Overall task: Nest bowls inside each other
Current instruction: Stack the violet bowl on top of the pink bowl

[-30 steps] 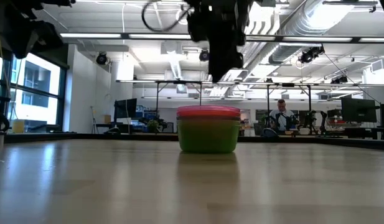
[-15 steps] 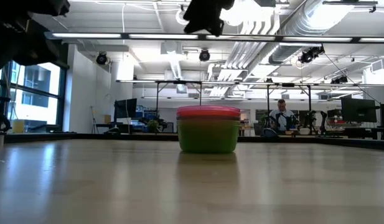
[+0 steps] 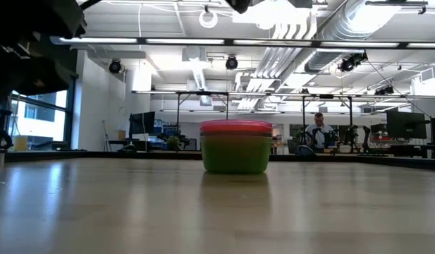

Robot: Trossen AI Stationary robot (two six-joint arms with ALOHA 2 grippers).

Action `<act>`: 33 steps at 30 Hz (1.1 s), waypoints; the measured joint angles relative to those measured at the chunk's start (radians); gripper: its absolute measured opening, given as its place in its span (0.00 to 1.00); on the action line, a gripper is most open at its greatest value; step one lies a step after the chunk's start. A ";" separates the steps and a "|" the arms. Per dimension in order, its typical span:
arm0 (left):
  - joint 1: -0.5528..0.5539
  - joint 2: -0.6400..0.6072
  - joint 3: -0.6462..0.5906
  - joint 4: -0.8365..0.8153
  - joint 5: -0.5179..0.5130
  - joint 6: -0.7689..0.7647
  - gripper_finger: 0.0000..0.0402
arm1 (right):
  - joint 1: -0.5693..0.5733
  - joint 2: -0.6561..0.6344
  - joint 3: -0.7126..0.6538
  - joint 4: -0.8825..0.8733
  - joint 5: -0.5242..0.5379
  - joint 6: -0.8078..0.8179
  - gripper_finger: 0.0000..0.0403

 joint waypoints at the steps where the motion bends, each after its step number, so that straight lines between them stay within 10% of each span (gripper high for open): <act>1: 0.000 0.011 0.002 0.031 0.000 -0.011 0.43 | 0.002 -0.013 0.000 0.007 -0.006 -0.003 0.35; 33: -0.019 0.103 0.002 0.078 -0.005 -0.032 0.35 | 0.001 -0.274 0.000 0.166 0.016 -0.042 0.35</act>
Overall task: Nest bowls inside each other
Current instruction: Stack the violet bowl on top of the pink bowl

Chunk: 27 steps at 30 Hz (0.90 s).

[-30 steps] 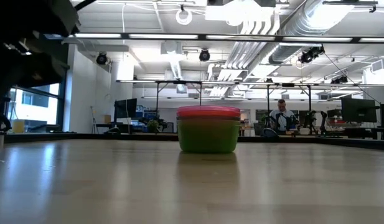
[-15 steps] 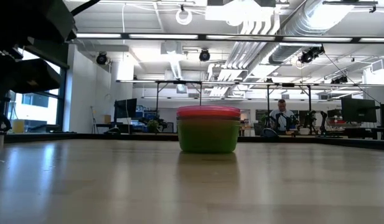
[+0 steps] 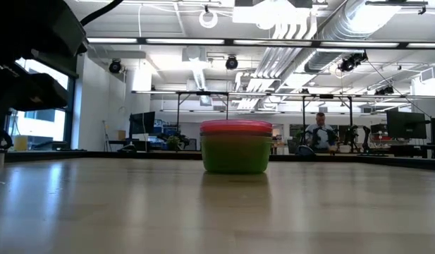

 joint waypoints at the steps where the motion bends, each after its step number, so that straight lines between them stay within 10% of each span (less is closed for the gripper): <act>1: 0.000 0.002 0.000 -0.001 0.001 0.000 0.34 | 0.000 -0.001 0.000 0.000 0.000 0.000 0.35; 27: 0.052 0.013 0.002 -0.008 0.026 0.010 0.01 | 0.000 -0.007 0.000 -0.019 -0.001 0.007 0.35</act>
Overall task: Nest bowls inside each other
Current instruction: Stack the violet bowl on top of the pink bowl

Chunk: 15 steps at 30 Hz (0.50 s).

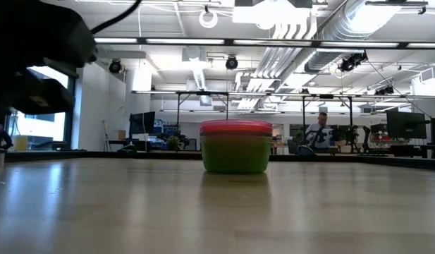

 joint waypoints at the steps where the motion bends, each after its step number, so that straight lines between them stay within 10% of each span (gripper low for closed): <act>1: 0.013 0.000 0.005 -0.007 0.003 0.001 0.00 | 0.000 0.000 0.000 -0.005 0.000 0.000 0.35; 15: 0.259 -0.001 0.191 -0.126 -0.006 0.150 0.00 | 0.055 0.001 0.000 -0.071 0.038 0.000 0.35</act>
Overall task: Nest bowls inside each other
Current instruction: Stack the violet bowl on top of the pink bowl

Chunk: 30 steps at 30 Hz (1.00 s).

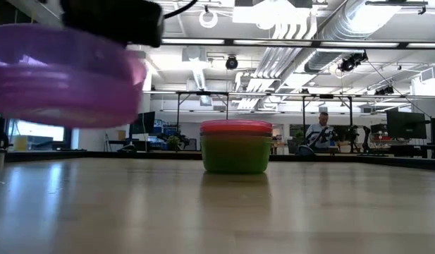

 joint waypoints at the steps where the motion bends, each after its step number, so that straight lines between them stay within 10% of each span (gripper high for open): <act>1: 0.020 0.000 0.020 -0.014 0.000 0.020 0.00 | 0.006 0.000 0.000 -0.001 0.006 0.000 0.35; 30: 0.457 0.076 0.312 -0.072 -0.039 0.117 0.00 | 0.061 0.000 0.000 0.006 0.065 0.019 0.35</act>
